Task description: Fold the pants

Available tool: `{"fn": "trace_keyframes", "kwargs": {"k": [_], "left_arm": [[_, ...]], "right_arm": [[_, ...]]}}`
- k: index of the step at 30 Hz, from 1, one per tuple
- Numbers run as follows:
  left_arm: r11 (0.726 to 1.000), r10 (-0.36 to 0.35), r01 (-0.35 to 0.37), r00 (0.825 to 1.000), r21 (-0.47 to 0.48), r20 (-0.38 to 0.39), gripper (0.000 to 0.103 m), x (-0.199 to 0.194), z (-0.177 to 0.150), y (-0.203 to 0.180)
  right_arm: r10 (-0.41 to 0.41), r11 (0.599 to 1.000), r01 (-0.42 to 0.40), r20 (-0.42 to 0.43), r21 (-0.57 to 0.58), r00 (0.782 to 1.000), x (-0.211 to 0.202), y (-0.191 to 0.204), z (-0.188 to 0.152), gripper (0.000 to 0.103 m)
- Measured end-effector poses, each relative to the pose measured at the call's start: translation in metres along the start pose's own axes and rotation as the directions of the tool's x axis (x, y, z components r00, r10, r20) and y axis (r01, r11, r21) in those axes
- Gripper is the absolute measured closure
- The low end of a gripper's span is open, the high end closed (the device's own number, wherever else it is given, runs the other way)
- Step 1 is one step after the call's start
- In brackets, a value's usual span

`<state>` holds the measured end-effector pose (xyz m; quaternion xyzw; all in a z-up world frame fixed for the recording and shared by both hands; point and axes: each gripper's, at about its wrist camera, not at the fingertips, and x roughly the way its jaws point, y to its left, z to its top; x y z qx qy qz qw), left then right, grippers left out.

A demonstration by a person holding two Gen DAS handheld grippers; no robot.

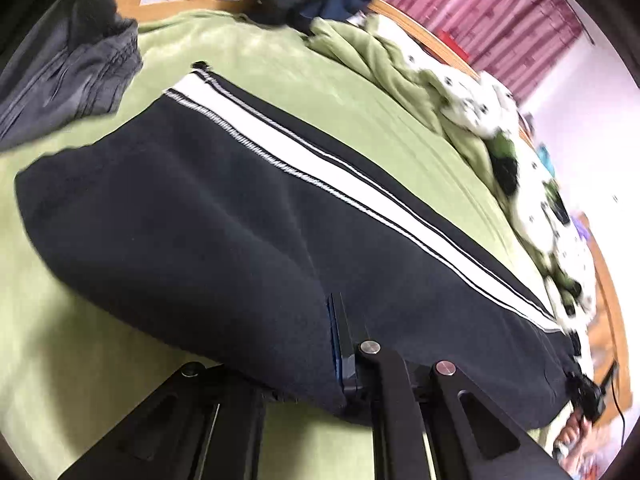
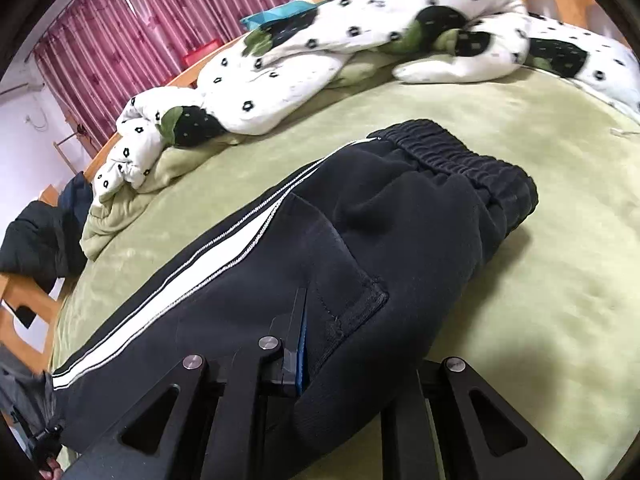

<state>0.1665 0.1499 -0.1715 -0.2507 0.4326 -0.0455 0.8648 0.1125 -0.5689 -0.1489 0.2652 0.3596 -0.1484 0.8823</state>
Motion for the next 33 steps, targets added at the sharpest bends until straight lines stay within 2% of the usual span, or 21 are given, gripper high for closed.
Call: {"fn": "trace_keyframes", "kwargs": {"k": [4, 8, 10, 11, 13, 14, 15, 16, 18, 21, 22, 23, 24, 25, 27, 28, 29, 30, 32, 33], "left_arm": [[0.995, -0.005, 0.009, 0.999, 0.094, -0.048, 0.092, -0.028, -0.058, -0.005], [0.992, 0.039, -0.032, 0.997, 0.119, -0.062, 0.09, -0.023, -0.075, -0.005], [0.996, 0.038, -0.032, 0.996, 0.08, -0.075, 0.088, -0.022, -0.076, 0.001], [0.997, 0.035, -0.03, 0.997, 0.073, -0.07, 0.086, -0.024, -0.077, 0.0], [0.995, 0.06, -0.054, 0.996, 0.081, -0.072, 0.076, -0.03, -0.082, -0.003], [0.993, 0.079, -0.073, 0.995, 0.089, -0.067, 0.067, -0.034, -0.085, -0.006], [0.99, 0.104, -0.099, 0.993, 0.098, -0.051, 0.057, -0.043, -0.091, -0.007], [0.987, 0.126, -0.122, 0.991, 0.101, -0.034, 0.054, -0.048, -0.096, -0.009], [0.985, 0.144, -0.143, 0.99, 0.102, -0.006, 0.051, -0.056, -0.104, -0.014], [0.985, 0.149, -0.152, 0.988, 0.087, 0.036, 0.051, -0.072, -0.118, -0.018], [0.984, 0.149, -0.152, 0.988, 0.087, 0.046, 0.051, -0.073, -0.117, -0.023], [0.983, 0.148, -0.153, 0.987, 0.097, 0.06, 0.051, -0.078, -0.118, -0.027], [0.981, 0.153, -0.161, 0.985, 0.112, 0.078, 0.051, -0.083, -0.119, -0.031], [0.976, 0.163, -0.176, 0.981, 0.132, 0.1, 0.051, -0.091, -0.121, -0.033], [0.966, 0.175, -0.197, 0.975, 0.167, 0.139, 0.051, -0.101, -0.119, -0.041], [0.961, 0.176, -0.206, 0.971, 0.184, 0.162, 0.051, -0.109, -0.118, -0.044], [0.959, 0.17, -0.206, 0.968, 0.194, 0.185, 0.051, -0.117, -0.116, -0.045], [0.96, 0.164, -0.202, 0.968, 0.196, 0.192, 0.05, -0.119, -0.114, -0.048], [0.962, 0.151, -0.19, 0.969, 0.198, 0.195, 0.048, -0.124, -0.105, -0.047], [0.962, 0.15, -0.189, 0.969, 0.197, 0.196, 0.048, -0.124, -0.101, -0.047]], "right_arm": [[-0.024, 1.0, 0.024, -0.012, -0.019, 1.0, -0.036, -0.046, -0.016, 0.09], [-0.035, 0.999, 0.032, -0.099, -0.035, 0.994, -0.031, -0.082, -0.044, 0.086], [-0.049, 0.998, 0.045, -0.097, -0.039, 0.994, -0.028, -0.089, -0.055, 0.072], [-0.049, 0.998, 0.046, -0.077, -0.041, 0.996, -0.034, -0.091, -0.058, 0.068], [-0.07, 0.996, 0.069, -0.018, -0.055, 0.997, -0.056, -0.096, -0.062, 0.058], [-0.077, 0.995, 0.078, 0.02, -0.061, 0.997, -0.065, -0.1, -0.062, 0.055], [-0.086, 0.994, 0.088, 0.044, -0.059, 0.995, -0.07, -0.103, -0.059, 0.049], [-0.089, 0.995, 0.092, 0.063, -0.037, 0.994, -0.071, -0.11, -0.053, 0.041], [-0.068, 0.997, 0.066, 0.051, 0.043, 0.996, -0.061, -0.125, -0.038, 0.037], [-0.039, 0.987, 0.038, 0.009, 0.155, 0.999, -0.032, -0.142, -0.022, 0.037], [-0.026, 0.983, 0.025, 0.001, 0.183, 1.0, -0.023, -0.143, -0.017, 0.044], [-0.009, 0.98, 0.008, 0.004, 0.197, 1.0, -0.018, -0.142, -0.014, 0.058], [-0.026, 0.985, 0.022, 0.019, 0.17, 0.999, -0.019, -0.137, -0.008, 0.071], [-0.013, 0.992, 0.002, 0.089, 0.126, 0.996, -0.03, -0.132, -0.003, 0.077], [0.036, 0.993, -0.056, 0.178, 0.106, 0.983, -0.046, -0.131, 0.001, 0.078], [0.036, 0.992, -0.056, 0.169, 0.115, 0.985, -0.043, -0.131, 0.002, 0.077], [0.02, 0.992, -0.037, 0.144, 0.118, 0.989, -0.038, -0.131, 0.003, 0.075], [-0.025, 0.994, 0.016, 0.08, 0.105, 0.997, -0.026, -0.13, 0.003, 0.069], [-0.078, 0.993, 0.08, -0.033, 0.088, 0.996, -0.011, -0.136, -0.004, 0.06], [-0.071, 0.994, 0.073, -0.031, 0.077, 0.997, -0.013, -0.139, -0.009, 0.057]]}}
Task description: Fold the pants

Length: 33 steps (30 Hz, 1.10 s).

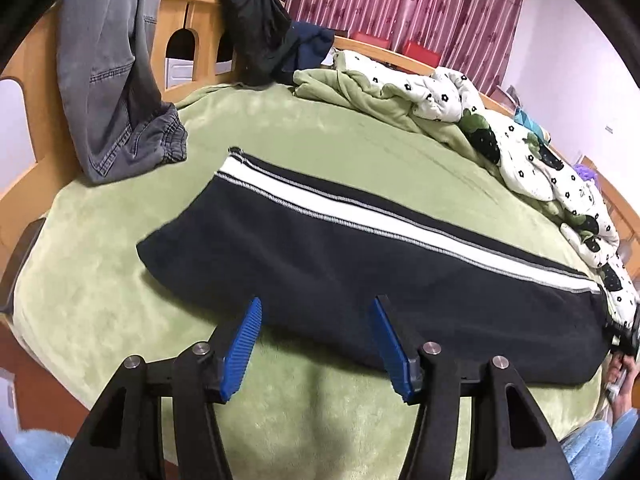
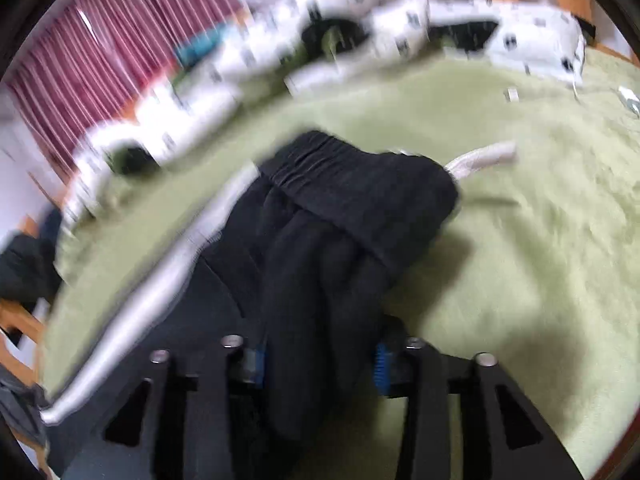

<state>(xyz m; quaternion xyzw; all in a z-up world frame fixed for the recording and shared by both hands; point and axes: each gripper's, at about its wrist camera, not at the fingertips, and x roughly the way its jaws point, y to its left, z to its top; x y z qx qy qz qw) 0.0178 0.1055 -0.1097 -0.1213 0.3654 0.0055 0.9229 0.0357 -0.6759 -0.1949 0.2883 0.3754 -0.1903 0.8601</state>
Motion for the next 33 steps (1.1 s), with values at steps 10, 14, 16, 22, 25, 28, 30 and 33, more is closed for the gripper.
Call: {"fn": "trace_keyframes", "kwargs": {"k": [10, 14, 16, 22, 25, 28, 30, 33], "left_arm": [[1.0, 0.013, -0.013, 1.0, -0.015, -0.013, 0.048, 0.069, 0.081, 0.035], [0.997, 0.059, -0.062, 0.996, -0.038, -0.073, 0.048, 0.127, 0.122, 0.053], [0.993, 0.108, -0.113, 0.989, -0.041, -0.098, 0.048, 0.158, 0.139, 0.063], [0.986, 0.167, -0.169, 0.972, -0.003, -0.164, 0.08, 0.206, 0.137, 0.075], [0.995, 0.071, -0.074, 0.996, -0.07, -0.046, 0.082, 0.18, 0.146, 0.086], [0.994, 0.095, -0.098, 0.993, -0.045, -0.067, 0.082, 0.19, 0.143, 0.09], [0.992, 0.11, -0.116, 0.989, -0.048, -0.102, 0.082, 0.204, 0.139, 0.093], [0.99, 0.132, -0.136, 0.985, -0.029, -0.109, 0.08, 0.208, 0.136, 0.09]], "right_arm": [[-0.174, 0.97, 0.187, 0.09, -0.157, 0.981, -0.087, 0.047, -0.027, 0.044], [-0.081, 0.965, 0.105, 0.107, -0.242, 0.991, -0.094, 0.134, -0.025, 0.044], [-0.026, 0.959, 0.051, 0.091, -0.278, 0.996, -0.084, 0.184, -0.026, 0.044], [0.047, 0.938, -0.047, -0.007, -0.343, 0.999, -0.031, 0.281, -0.061, 0.044], [0.065, 0.922, -0.077, -0.045, -0.379, 0.997, -0.006, 0.299, -0.085, 0.046], [0.084, 0.909, -0.09, -0.033, -0.407, 0.996, 0.0, 0.308, -0.093, 0.047], [0.096, 0.909, -0.095, -0.017, -0.407, 0.995, 0.008, 0.314, -0.088, 0.046], [0.046, 0.919, -0.064, -0.056, -0.39, 0.997, 0.038, 0.315, -0.082, 0.045]]}}
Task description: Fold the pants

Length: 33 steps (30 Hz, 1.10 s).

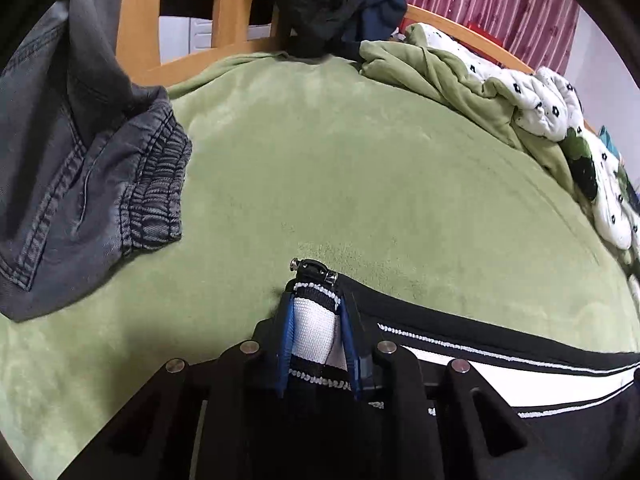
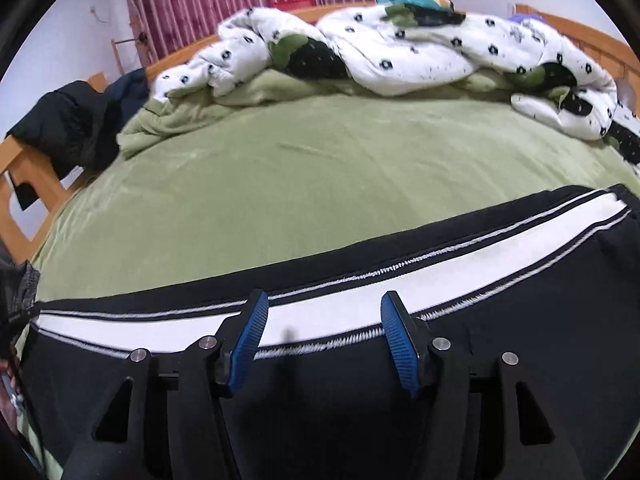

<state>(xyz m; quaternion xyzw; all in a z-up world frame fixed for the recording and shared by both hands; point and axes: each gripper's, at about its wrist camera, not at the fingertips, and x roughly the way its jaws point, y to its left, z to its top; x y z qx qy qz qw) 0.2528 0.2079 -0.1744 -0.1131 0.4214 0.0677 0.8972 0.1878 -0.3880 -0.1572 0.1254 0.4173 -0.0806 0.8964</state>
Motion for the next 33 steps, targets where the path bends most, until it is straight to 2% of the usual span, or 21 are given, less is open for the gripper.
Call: {"fn": "trace_keyframes", "kwargs": {"k": [3, 6, 7, 9, 11, 13, 14, 16, 17, 19, 20, 21, 23, 25, 26, 27, 28, 29, 31, 33], "left_arm": [[0.999, 0.033, -0.033, 0.999, 0.033, -0.003, 0.07, -0.007, -0.001, -0.009], [0.996, 0.042, -0.041, 0.999, 0.077, -0.007, 0.068, -0.022, -0.004, -0.013], [0.995, 0.033, -0.033, 0.999, 0.098, 0.001, 0.068, -0.032, -0.008, -0.014], [0.991, 0.013, -0.016, 1.0, 0.135, 0.019, 0.055, -0.054, -0.02, -0.017], [0.984, -0.079, 0.07, 0.996, 0.162, 0.047, 0.05, -0.086, -0.043, -0.024], [0.968, -0.191, 0.179, 0.98, 0.175, 0.056, 0.042, -0.108, -0.064, -0.037], [0.955, -0.241, 0.228, 0.969, 0.191, 0.05, 0.037, -0.116, -0.075, -0.046], [0.925, -0.302, 0.291, 0.953, 0.243, 0.01, 0.036, -0.127, -0.11, -0.067], [0.921, -0.292, 0.283, 0.956, 0.269, -0.005, 0.036, -0.128, -0.126, -0.074], [0.931, -0.193, 0.184, 0.981, 0.316, -0.001, 0.036, -0.123, -0.158, -0.08], [0.937, -0.118, 0.11, 0.993, 0.333, 0.006, 0.036, -0.117, -0.174, -0.077], [0.939, -0.086, 0.078, 0.996, 0.334, 0.011, 0.034, -0.116, -0.181, -0.073], [0.949, -0.066, 0.048, 0.997, 0.311, 0.05, 0.034, -0.124, -0.185, -0.053], [0.964, 0.055, -0.075, 0.995, 0.254, 0.084, 0.034, -0.127, -0.176, -0.028], [0.972, 0.097, -0.114, 0.991, 0.207, 0.087, 0.034, -0.126, -0.171, -0.012], [0.983, 0.111, -0.12, 0.991, 0.137, 0.068, 0.034, -0.123, -0.167, 0.01], [0.993, 0.088, -0.091, 0.995, 0.071, 0.04, 0.034, -0.12, -0.163, 0.028], [1.0, 0.019, -0.019, 1.0, -0.001, 0.015, 0.034, -0.12, -0.159, 0.047], [0.988, -0.109, 0.109, 0.994, -0.108, 0.007, 0.037, -0.124, -0.158, 0.072], [0.978, -0.174, 0.174, 0.985, -0.117, 0.008, 0.037, -0.126, -0.16, 0.076]], "right_arm": [[-0.015, 1.0, 0.017, -0.064, 0.025, 0.998, 0.027, -0.007, 0.0, 0.045], [-0.041, 0.999, 0.041, -0.06, 0.008, 0.997, 0.026, -0.002, 0.0, 0.045], [-0.033, 0.999, 0.034, -0.054, 0.01, 0.998, 0.021, 0.001, 0.001, 0.045], [0.038, 0.999, -0.038, -0.019, 0.034, 0.999, 0.007, 0.004, 0.002, 0.045], [0.076, 0.997, -0.076, 0.005, 0.03, 0.997, -0.006, 0.01, 0.001, 0.045], [0.093, 0.995, -0.093, 0.015, 0.02, 0.996, -0.015, 0.016, -0.002, 0.045], [0.1, 0.995, -0.1, 0.015, 0.02, 0.995, -0.017, 0.019, -0.002, 0.045], [0.119, 0.993, -0.119, 0.004, 0.026, 0.993, -0.023, 0.021, -0.009, 0.045], [0.128, 0.991, -0.128, -0.005, 0.033, 0.992, -0.025, 0.023, -0.012, 0.045], [0.143, 0.989, -0.142, -0.016, 0.046, 0.99, -0.03, 0.025, -0.019, 0.045], [0.147, 0.988, -0.146, -0.021, 0.049, 0.989, -0.033, 0.026, -0.02, 0.045], [0.15, 0.988, -0.149, -0.023, 0.049, 0.988, -0.037, 0.026, -0.023, 0.045], [0.157, 0.987, -0.156, -0.015, 0.039, 0.988, -0.045, 0.028, -0.027, 0.045], [0.151, 0.988, -0.151, -0.006, 0.025, 0.989, -0.051, 0.029, -0.03, 0.045], [0.147, 0.989, -0.147, -0.004, 0.02, 0.989, -0.054, 0.03, -0.032, 0.045], [0.146, 0.989, -0.146, -0.005, 0.018, 0.989, -0.056, 0.031, -0.034, 0.045], [0.146, 0.989, -0.146, -0.008, 0.017, 0.989, -0.056, 0.03, -0.035, 0.045], [0.145, 0.989, -0.145, -0.013, 0.018, 0.989, -0.058, 0.031, -0.038, 0.045], [0.148, 0.989, -0.148, -0.015, 0.016, 0.989, -0.064, 0.032, -0.043, 0.045], [0.144, 0.99, -0.144, -0.01, 0.004, 0.99, -0.071, 0.033, -0.047, 0.045]]}}
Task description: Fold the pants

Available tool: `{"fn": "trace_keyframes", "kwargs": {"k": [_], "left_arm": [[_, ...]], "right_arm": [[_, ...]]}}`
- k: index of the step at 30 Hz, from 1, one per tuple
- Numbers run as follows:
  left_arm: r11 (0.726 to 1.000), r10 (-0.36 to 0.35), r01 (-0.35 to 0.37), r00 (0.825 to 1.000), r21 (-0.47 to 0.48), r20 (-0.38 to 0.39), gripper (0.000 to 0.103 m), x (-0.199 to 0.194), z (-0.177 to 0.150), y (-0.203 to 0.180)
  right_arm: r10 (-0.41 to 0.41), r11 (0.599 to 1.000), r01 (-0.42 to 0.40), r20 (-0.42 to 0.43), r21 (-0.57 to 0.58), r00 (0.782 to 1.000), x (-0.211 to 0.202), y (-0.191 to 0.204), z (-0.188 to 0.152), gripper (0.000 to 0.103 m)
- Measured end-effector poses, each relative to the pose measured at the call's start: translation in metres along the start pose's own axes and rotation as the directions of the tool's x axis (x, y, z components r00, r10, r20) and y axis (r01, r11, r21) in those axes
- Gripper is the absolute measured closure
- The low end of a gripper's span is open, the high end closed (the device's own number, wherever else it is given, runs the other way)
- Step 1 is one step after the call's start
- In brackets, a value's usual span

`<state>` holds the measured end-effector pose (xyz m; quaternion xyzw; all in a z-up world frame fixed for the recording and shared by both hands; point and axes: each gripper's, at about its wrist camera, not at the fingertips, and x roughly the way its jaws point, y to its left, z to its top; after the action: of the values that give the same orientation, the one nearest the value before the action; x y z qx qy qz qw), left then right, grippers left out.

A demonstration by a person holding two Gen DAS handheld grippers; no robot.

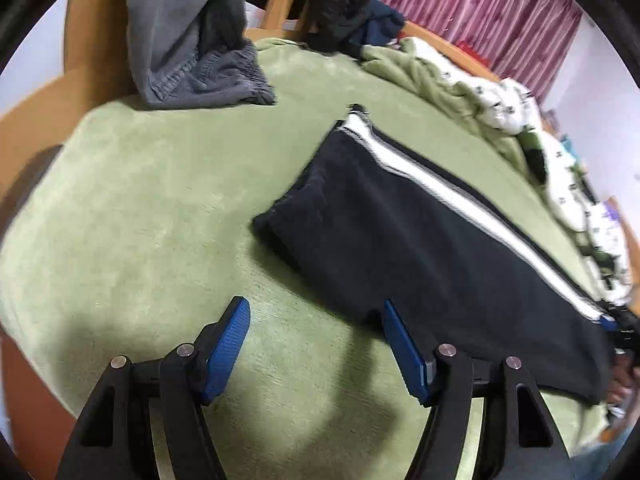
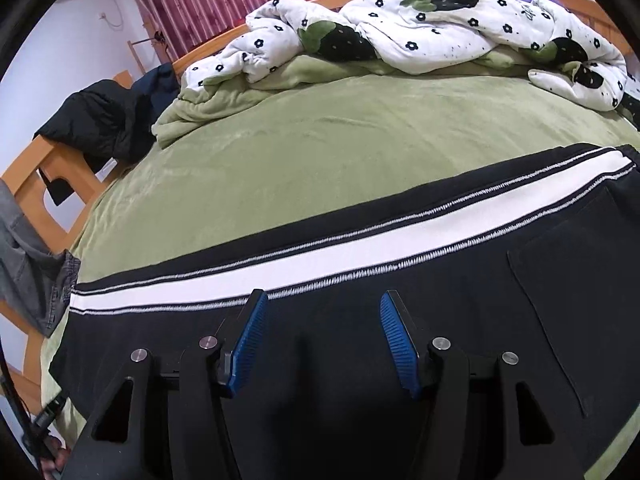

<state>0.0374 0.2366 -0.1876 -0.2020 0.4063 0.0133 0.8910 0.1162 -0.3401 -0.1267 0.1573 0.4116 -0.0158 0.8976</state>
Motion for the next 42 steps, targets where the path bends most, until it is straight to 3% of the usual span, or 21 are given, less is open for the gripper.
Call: {"fn": "trace_keyframes", "kwargs": {"k": [1, 5, 7, 10, 12, 13, 16, 18, 19, 21, 25, 27, 30, 32, 34, 40, 41, 42], "left_arm": [[0.998, -0.059, 0.059, 0.998, -0.014, -0.01, 0.037, 0.002, -0.001, 0.003], [0.984, -0.131, 0.134, 0.991, -0.115, 0.027, 0.037, 0.016, 0.002, 0.011], [0.971, -0.15, 0.156, 0.988, -0.18, 0.046, 0.037, 0.026, 0.017, 0.019], [0.965, -0.123, 0.134, 0.991, -0.227, 0.059, 0.044, 0.041, 0.031, 0.017], [0.967, -0.078, 0.089, 0.995, -0.241, 0.054, 0.07, 0.045, 0.036, 0.015], [0.965, -0.043, 0.055, 0.998, -0.257, 0.053, 0.078, 0.044, 0.038, 0.017], [0.966, -0.031, 0.05, 0.996, -0.255, 0.078, 0.084, 0.035, 0.046, 0.013], [0.987, 0.064, -0.047, 0.992, -0.15, 0.106, 0.085, 0.024, 0.052, -0.011], [0.991, 0.129, -0.121, 0.981, -0.063, 0.145, 0.085, 0.014, 0.056, -0.033], [0.985, 0.164, -0.172, 0.964, 0.017, 0.209, 0.085, -0.001, 0.06, -0.063], [0.95, 0.122, -0.202, 0.942, 0.237, 0.314, 0.085, -0.036, 0.064, -0.158], [0.926, 0.053, -0.168, 0.944, 0.338, 0.326, 0.085, -0.048, 0.057, -0.207], [0.893, -0.066, -0.066, 0.96, 0.445, 0.274, 0.086, -0.051, 0.038, -0.274], [0.851, -0.13, -0.003, 0.968, 0.526, 0.216, 0.086, -0.04, 0.011, -0.325], [0.814, -0.151, 0.034, 0.976, 0.58, 0.155, 0.086, -0.02, -0.022, -0.367], [0.76, -0.179, 0.183, 0.981, 0.624, -0.071, 0.087, 0.046, -0.12, -0.435], [0.759, -0.16, 0.187, 0.982, 0.624, -0.099, 0.087, 0.055, -0.135, -0.441], [0.757, -0.123, 0.141, 0.99, 0.638, -0.073, 0.087, 0.059, -0.146, -0.445]], "right_arm": [[-0.001, 1.0, 0.001, 0.002, -0.005, 1.0, -0.001, 0.0, -0.001, 0.045], [0.0, 1.0, 0.0, 0.009, -0.012, 1.0, -0.007, 0.0, -0.002, 0.045], [0.002, 1.0, -0.002, 0.006, -0.006, 1.0, -0.008, -0.001, -0.003, 0.045], [-0.011, 1.0, 0.011, 0.004, 0.003, 1.0, -0.007, -0.006, -0.006, 0.045], [-0.019, 1.0, 0.019, 0.007, -0.008, 1.0, -0.008, -0.01, -0.008, 0.045], [-0.023, 1.0, 0.023, 0.011, -0.016, 1.0, -0.01, -0.012, -0.009, 0.045], [-0.052, 0.998, 0.053, 0.027, -0.032, 0.998, -0.019, -0.022, -0.011, 0.045], [-0.063, 0.998, 0.064, 0.044, -0.028, 0.997, -0.026, -0.033, -0.013, 0.045], [-0.066, 0.997, 0.068, 0.051, -0.026, 0.996, -0.029, -0.039, -0.013, 0.045], [-0.078, 0.997, 0.079, 0.056, -0.011, 0.995, -0.036, -0.057, -0.016, 0.045], [-0.075, 0.997, 0.074, 0.027, 0.037, 0.997, -0.043, -0.092, -0.019, 0.045], [-0.078, 0.995, 0.076, 0.029, 0.058, 0.997, -0.048, -0.108, -0.021, 0.045], [-0.085, 0.991, 0.079, 0.053, 0.106, 0.995, -0.063, -0.132, -0.025, 0.045], [-0.077, 0.988, 0.067, 0.068, 0.136, 0.995, -0.072, -0.144, -0.028, 0.045], [-0.07, 0.984, 0.054, 0.087, 0.171, 0.994, -0.084, -0.158, -0.031, 0.045], [-0.051, 0.971, 0.021, 0.12, 0.238, 0.991, -0.101, -0.182, -0.032, 0.045], [-0.048, 0.971, 0.019, 0.118, 0.239, 0.992, -0.1, -0.183, -0.032, 0.045], [-0.048, 0.971, 0.02, 0.115, 0.238, 0.992, -0.099, -0.183, -0.031, 0.045]]}}
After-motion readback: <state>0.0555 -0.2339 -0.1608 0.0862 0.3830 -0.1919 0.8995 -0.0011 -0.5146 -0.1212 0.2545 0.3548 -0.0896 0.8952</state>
